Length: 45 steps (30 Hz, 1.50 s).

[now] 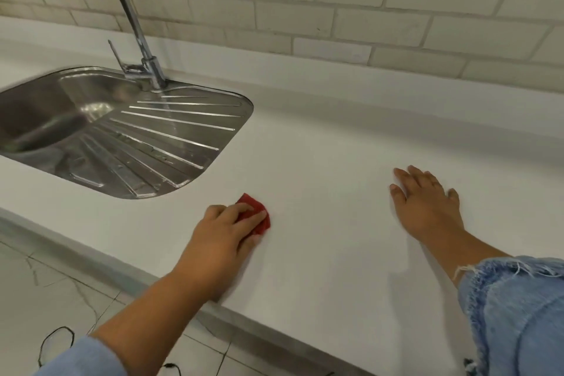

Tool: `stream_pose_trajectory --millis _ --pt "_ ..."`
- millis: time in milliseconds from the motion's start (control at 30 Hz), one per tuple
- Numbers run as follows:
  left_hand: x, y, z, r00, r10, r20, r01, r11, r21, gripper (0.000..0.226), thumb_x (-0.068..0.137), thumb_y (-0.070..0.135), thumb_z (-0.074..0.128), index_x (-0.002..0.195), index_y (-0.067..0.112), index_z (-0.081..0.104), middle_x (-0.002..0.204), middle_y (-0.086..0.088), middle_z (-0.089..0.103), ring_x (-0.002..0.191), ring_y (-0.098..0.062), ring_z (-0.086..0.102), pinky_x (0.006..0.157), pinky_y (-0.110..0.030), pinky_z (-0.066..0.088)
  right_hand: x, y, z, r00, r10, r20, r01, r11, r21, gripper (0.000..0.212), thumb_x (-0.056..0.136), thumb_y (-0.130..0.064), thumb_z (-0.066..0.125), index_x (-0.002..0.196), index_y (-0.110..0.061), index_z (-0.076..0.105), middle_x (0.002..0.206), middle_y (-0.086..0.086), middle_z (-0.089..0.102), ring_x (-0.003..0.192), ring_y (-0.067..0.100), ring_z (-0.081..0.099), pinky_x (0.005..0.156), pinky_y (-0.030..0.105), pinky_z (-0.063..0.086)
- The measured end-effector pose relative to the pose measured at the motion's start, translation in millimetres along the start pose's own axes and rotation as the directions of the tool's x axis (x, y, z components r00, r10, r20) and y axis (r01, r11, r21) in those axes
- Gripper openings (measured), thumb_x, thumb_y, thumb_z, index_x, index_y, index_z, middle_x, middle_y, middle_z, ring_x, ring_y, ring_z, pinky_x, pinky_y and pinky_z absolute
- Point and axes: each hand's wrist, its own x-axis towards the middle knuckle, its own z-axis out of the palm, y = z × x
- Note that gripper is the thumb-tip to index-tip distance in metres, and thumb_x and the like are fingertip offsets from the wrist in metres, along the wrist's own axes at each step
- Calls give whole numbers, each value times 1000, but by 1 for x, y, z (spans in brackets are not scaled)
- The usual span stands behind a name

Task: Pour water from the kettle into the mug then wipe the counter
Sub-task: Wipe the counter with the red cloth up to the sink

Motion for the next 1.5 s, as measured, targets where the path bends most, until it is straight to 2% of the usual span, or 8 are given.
stream_pose_trajectory --millis 267,467,533,700,867,1033,1400,1500 --pt "-12 -101 -6 970 -235 -54 239 968 79 44 86 53 31 123 44 53 130 8 56 109 -33 47 85 -47 46 -1 -1 -1 1000 11 -2 -11 1000 9 53 96 -49 12 149 -39 8 160 -10 4 147 16 4 117 52 9" --pt "1 -156 -28 742 -668 -51 670 737 89 40 95 38 35 129 26 52 135 -9 48 119 -42 31 100 -54 36 -1 -2 -2 1000 8 -6 -8 1000 14 53 97 -48 14 148 -38 11 160 -9 6 147 17 6 116 53 10" --pt "9 -121 -25 787 -611 -90 612 790 -12 39 95 35 38 129 22 53 132 -12 49 119 -41 34 101 -52 34 0 -1 -2 1000 7 -7 -7 1000 13 52 96 -48 15 148 -38 12 160 -9 7 146 18 7 116 53 11" --pt "20 26 -10 989 -107 -103 66 939 -338 42 85 43 39 115 28 64 113 -4 65 101 -29 59 96 -39 43 -2 -3 -3 1000 5 -11 -5 1000 20 52 97 -48 16 148 -38 14 159 -9 9 146 18 8 115 54 12" --pt "-10 135 11 976 216 -8 -202 896 -394 40 88 40 45 126 31 52 125 0 54 109 -26 46 93 -36 42 -2 -2 -4 1000 11 -11 -11 1000 28 52 97 -49 16 148 -38 15 159 -9 9 146 17 8 116 53 11" --pt "-32 130 32 919 393 5 -389 911 -133 45 82 46 44 124 32 52 123 6 57 101 -23 53 75 -34 52 -2 -2 -4 1000 9 -8 -9 1000 28 52 97 -48 16 148 -38 14 159 -9 9 146 17 7 117 52 10" --pt "40 -88 12 980 194 -37 -194 981 -4 44 89 46 39 122 28 60 126 -2 60 108 -30 54 97 -43 42 -2 -2 -4 1000 0 -18 1 1000 20 53 97 -48 15 148 -38 13 160 -9 8 147 17 6 117 52 10" --pt "56 -120 4 988 -93 -121 96 995 19 40 92 38 40 124 24 58 127 -6 59 109 -36 48 97 -46 41 -2 -1 -4 1000 0 -13 0 1000 18 53 97 -49 14 149 -38 11 160 -9 7 147 17 6 117 51 11"
